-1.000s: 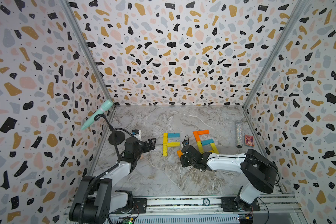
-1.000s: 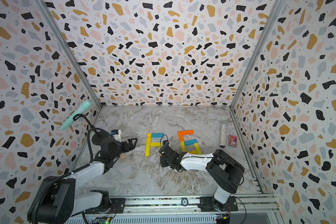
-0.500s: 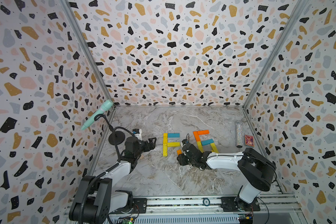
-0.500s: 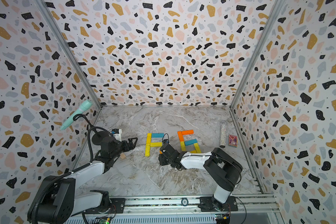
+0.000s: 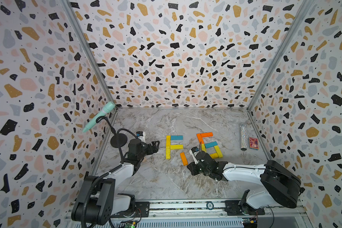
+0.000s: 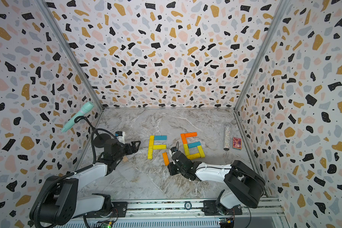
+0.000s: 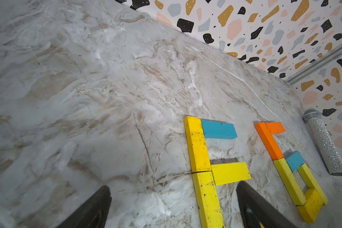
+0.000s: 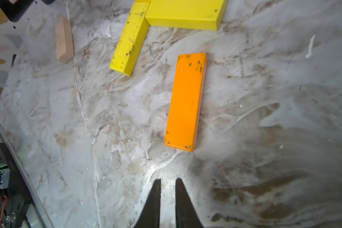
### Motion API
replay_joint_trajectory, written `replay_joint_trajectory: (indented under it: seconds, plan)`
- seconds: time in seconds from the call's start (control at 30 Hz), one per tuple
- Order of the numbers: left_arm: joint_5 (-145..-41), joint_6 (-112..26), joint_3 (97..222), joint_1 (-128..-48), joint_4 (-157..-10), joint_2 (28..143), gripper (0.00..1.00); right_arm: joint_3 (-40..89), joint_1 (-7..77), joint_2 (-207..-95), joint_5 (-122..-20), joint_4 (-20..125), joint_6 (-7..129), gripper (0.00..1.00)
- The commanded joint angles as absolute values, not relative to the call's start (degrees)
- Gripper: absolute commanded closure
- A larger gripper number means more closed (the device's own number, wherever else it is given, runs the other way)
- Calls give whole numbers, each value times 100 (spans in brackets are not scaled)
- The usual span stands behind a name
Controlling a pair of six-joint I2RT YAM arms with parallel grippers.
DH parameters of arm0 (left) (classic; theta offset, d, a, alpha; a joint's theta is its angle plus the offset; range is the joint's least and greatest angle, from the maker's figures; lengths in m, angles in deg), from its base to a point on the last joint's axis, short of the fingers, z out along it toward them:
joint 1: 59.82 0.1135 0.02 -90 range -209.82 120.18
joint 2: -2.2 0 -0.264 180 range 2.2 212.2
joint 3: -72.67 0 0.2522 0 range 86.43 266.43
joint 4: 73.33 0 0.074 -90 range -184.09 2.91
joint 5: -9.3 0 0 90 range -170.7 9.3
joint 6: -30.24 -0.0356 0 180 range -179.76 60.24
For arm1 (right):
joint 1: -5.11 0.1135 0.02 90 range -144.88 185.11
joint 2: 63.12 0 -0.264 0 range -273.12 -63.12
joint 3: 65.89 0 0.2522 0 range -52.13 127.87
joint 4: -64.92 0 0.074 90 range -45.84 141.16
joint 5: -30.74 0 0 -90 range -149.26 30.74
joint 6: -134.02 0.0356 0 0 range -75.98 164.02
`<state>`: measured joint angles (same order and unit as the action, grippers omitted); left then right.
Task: Assemble the number 6 with building blocks
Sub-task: Assemble the building block at the center of the board.
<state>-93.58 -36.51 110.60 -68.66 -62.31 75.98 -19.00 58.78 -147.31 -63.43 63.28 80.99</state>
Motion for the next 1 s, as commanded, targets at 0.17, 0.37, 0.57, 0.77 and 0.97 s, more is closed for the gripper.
replay_joint_trajectory:
  seconds: [0.17, 0.37, 0.57, 0.77, 0.97]
  plan:
    - [-9334, -3770, 11260, -6940, -6160, 7685, 5, -1891, 5802, -15068, -6433, 6839, 8093, 85]
    - [-9300, -3807, 11263, -6949, -6186, 7673, 5, -1871, 5679, -15230, -6467, 6819, 8051, 85]
    - [-9300, -3825, 11288, -6944, -6230, 7674, 5, -1772, 5686, -15478, -6670, 6921, 8014, 85]
    - [-9272, -3850, 11289, -6949, -6248, 7670, 5, -1678, 5679, -15663, -6632, 6946, 7972, 85]
    - [-9257, -3869, 11298, -6948, -6281, 7651, 5, -1483, 5662, -15905, -6690, 6962, 7910, 85]
